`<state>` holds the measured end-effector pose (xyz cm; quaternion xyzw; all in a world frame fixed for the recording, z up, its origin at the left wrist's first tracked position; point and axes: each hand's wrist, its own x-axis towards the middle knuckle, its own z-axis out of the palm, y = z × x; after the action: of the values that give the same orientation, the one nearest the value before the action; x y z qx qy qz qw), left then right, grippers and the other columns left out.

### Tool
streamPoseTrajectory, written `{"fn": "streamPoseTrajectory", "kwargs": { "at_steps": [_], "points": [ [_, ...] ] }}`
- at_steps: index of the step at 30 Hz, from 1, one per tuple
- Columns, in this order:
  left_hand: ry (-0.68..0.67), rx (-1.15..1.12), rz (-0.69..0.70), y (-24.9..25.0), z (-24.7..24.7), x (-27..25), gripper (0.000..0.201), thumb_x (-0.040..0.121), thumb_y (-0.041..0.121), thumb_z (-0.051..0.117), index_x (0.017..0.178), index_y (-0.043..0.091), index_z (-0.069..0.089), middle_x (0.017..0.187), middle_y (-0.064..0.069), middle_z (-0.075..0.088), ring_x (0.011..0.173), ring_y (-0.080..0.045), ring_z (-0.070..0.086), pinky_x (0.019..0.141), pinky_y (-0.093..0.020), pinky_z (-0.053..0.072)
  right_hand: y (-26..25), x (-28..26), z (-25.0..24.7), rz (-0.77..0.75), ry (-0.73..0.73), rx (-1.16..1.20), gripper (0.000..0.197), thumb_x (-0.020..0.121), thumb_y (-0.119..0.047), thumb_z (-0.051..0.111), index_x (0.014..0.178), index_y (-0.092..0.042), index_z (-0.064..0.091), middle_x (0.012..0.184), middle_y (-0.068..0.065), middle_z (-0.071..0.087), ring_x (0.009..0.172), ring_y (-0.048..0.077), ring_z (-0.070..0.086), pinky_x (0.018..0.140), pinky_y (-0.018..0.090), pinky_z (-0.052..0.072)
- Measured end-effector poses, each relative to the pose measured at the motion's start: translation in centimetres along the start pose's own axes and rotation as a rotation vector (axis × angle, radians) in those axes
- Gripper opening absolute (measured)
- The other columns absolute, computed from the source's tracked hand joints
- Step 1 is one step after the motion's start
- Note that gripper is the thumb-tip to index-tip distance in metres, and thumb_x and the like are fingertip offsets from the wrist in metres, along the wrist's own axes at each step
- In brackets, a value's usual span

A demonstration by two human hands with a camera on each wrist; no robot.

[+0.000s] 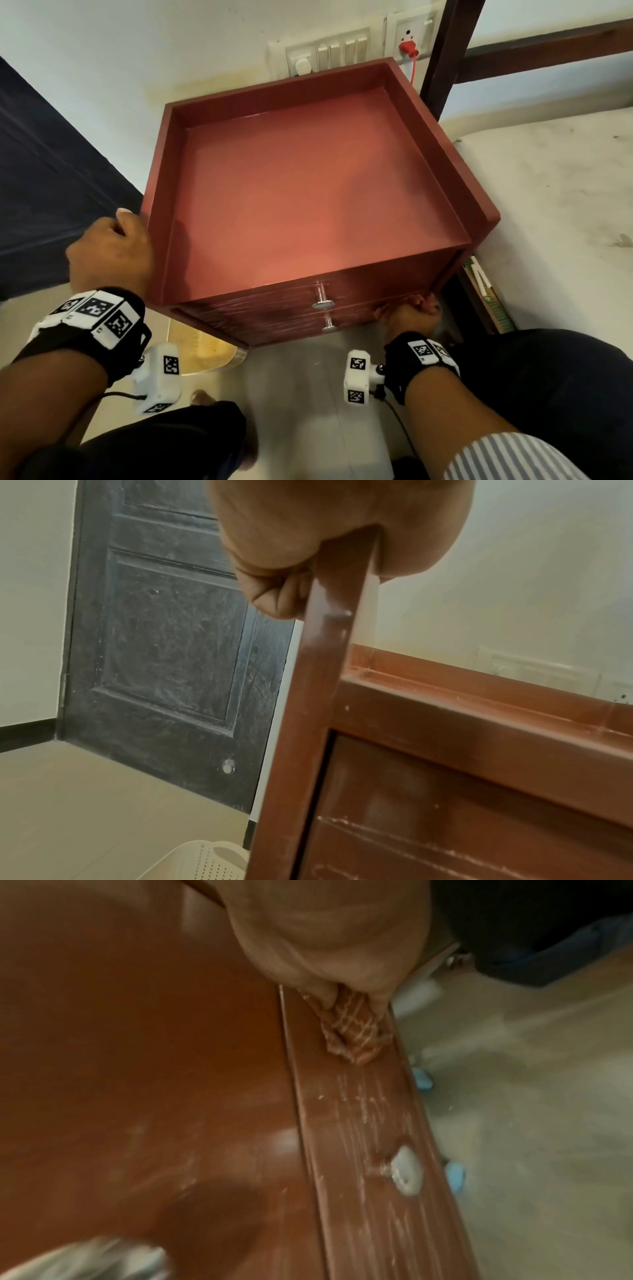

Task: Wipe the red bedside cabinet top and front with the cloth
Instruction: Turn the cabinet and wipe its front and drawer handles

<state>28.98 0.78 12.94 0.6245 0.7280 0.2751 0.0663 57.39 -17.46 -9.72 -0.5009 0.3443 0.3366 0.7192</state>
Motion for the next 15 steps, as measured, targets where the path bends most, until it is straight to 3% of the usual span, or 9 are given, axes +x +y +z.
{"fn": "streamPoseTrajectory", "kwargs": {
  "at_steps": [2,4,5,7,9,10,12,13,15],
  "points": [
    [-0.013,0.016,0.004,-0.1,0.1,0.1,0.057,0.104,0.046,0.029,0.084,0.000,0.058,0.082,-0.018,0.052,0.080,-0.033,0.044,0.075,-0.042,0.033,2.0,-0.5,0.5,-0.038,0.021,0.064,0.061,0.086,0.000,0.065,0.141,-0.015,0.042,0.115,0.007,0.061,0.100,0.026,0.063,0.098,0.051,0.054],
    [-0.030,0.020,-0.003,-0.1,0.2,0.2,0.058,0.103,0.047,0.029,0.085,0.000,0.058,0.083,-0.019,0.054,0.081,-0.033,0.045,0.076,-0.042,0.034,3.6,-1.7,0.8,-0.056,0.057,-0.074,0.061,0.081,-0.006,0.072,0.132,-0.024,0.045,0.108,0.007,0.065,0.094,0.026,0.065,0.093,0.052,0.056],
    [-0.037,0.019,-0.012,-0.1,0.2,0.2,0.058,0.103,0.047,0.029,0.085,0.000,0.058,0.084,-0.019,0.055,0.081,-0.034,0.046,0.076,-0.042,0.035,4.2,-1.5,0.6,-0.068,0.021,-0.120,0.051,0.081,-0.008,0.073,0.122,-0.028,0.049,0.099,0.007,0.068,0.089,0.027,0.066,0.091,0.051,0.056],
    [-0.036,0.013,-0.027,-0.1,0.3,0.2,0.060,0.102,0.049,0.029,0.084,-0.001,0.059,0.084,-0.021,0.057,0.080,-0.035,0.048,0.076,-0.042,0.036,3.8,-1.4,0.2,-0.027,-0.149,-0.222,0.017,0.095,-0.017,0.060,0.090,-0.031,0.052,0.066,-0.004,0.065,0.071,0.016,0.058,0.085,0.042,0.052],
    [-0.032,0.015,-0.041,-0.1,0.3,0.0,0.061,0.102,0.049,0.029,0.084,-0.001,0.059,0.085,-0.021,0.057,0.079,-0.035,0.049,0.074,-0.043,0.037,2.9,-0.3,0.1,-0.073,-0.129,-0.266,0.023,0.094,-0.021,0.050,0.074,-0.030,0.042,0.055,-0.012,0.049,0.056,0.010,0.045,0.073,0.031,0.043],
    [-0.032,0.016,-0.043,-0.1,0.3,0.1,0.061,0.101,0.050,0.029,0.085,-0.001,0.060,0.084,-0.022,0.058,0.079,-0.036,0.050,0.074,-0.043,0.038,2.9,0.2,0.4,-0.155,-0.074,-0.303,0.021,0.091,-0.018,0.051,0.077,-0.030,0.041,0.060,-0.013,0.046,0.055,0.011,0.044,0.069,0.031,0.041],
    [-0.040,0.023,-0.035,-0.1,0.1,0.1,0.062,0.101,0.051,0.029,0.085,-0.001,0.061,0.083,-0.022,0.058,0.076,-0.036,0.051,0.072,-0.043,0.038,2.8,0.3,0.8,-0.326,0.056,-0.318,0.029,0.081,-0.006,0.048,0.101,-0.027,0.047,0.082,-0.008,0.054,0.071,0.018,0.055,0.070,0.044,0.053],
    [-0.042,0.024,-0.033,0.0,0.1,0.1,0.062,0.102,0.050,0.030,0.085,-0.001,0.061,0.082,-0.022,0.058,0.075,-0.035,0.050,0.072,-0.042,0.037,2.5,-1.0,1.6,-0.438,0.132,-0.326,0.045,0.077,-0.003,0.046,0.118,-0.022,0.047,0.100,-0.003,0.057,0.086,0.021,0.060,0.081,0.046,0.055],
    [-0.040,0.020,-0.034,0.2,0.1,0.1,0.061,0.102,0.050,0.030,0.087,-0.001,0.061,0.083,-0.022,0.057,0.076,-0.035,0.048,0.073,-0.042,0.037,2.9,-3.7,2.3,-0.491,0.095,-0.283,0.065,0.080,0.005,0.046,0.142,-0.012,0.038,0.127,0.003,0.052,0.108,0.019,0.056,0.101,0.032,0.047]
  ]
}}
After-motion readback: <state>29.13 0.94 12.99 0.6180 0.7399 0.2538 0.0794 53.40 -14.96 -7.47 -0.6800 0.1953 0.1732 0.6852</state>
